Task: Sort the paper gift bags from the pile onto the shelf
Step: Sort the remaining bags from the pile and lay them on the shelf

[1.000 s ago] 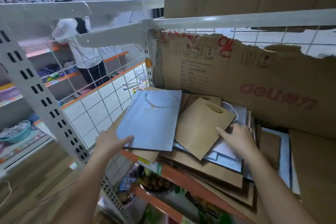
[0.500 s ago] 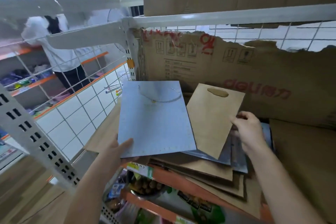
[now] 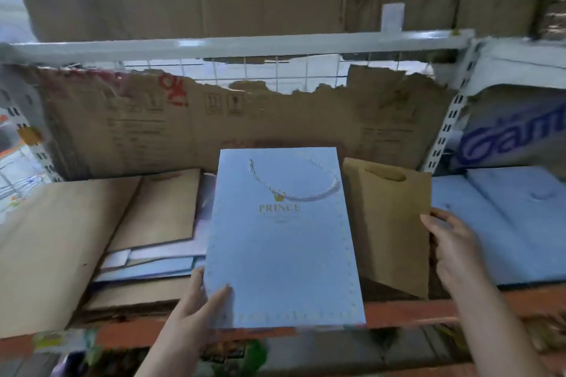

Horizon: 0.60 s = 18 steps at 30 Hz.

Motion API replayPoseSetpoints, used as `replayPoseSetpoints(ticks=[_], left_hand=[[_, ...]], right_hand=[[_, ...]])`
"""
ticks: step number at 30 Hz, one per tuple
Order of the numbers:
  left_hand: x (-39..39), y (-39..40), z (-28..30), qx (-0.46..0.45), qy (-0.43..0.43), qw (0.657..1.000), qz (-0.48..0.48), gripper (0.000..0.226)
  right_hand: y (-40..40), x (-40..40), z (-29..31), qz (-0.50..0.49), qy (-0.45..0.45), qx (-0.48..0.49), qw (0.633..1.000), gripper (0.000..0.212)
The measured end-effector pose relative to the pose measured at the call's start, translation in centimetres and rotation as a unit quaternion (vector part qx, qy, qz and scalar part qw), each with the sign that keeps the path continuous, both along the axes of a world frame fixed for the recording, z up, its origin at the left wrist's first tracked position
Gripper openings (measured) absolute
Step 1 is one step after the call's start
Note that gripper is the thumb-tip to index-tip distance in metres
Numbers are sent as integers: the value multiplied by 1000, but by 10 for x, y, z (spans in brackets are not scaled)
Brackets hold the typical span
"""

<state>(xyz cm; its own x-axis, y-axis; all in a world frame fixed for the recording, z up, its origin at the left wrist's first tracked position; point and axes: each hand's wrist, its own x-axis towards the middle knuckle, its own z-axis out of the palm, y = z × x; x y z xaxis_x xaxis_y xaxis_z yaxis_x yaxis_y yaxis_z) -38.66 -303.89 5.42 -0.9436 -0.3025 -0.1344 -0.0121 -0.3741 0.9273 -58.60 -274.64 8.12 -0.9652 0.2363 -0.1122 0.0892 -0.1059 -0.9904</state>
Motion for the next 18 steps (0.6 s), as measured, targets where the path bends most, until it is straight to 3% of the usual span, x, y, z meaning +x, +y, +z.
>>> replayPoseSetpoints(ticks=[1, 4, 8, 13, 18], left_hand=[[-8, 18, -2, -7, 7, 1000, -10, 54], [-34, 85, -9, -11, -6, 1000, -19, 30], [-68, 171, -19, -24, -42, 999, -18, 30], [-107, 251, -24, -27, -64, 996, -62, 24], [-151, 296, -26, -46, -73, 995, -45, 16]], right_hand=[[21, 1, -1, -13, -4, -1, 1000, 22], [99, 6, -1, -47, 8, -10, 999, 17], [200, 14, -2, -83, 17, -15, 996, 6], [301, 11, -15, -139, 17, -3, 990, 14], [362, 0, -25, -173, 15, 10, 985, 23]])
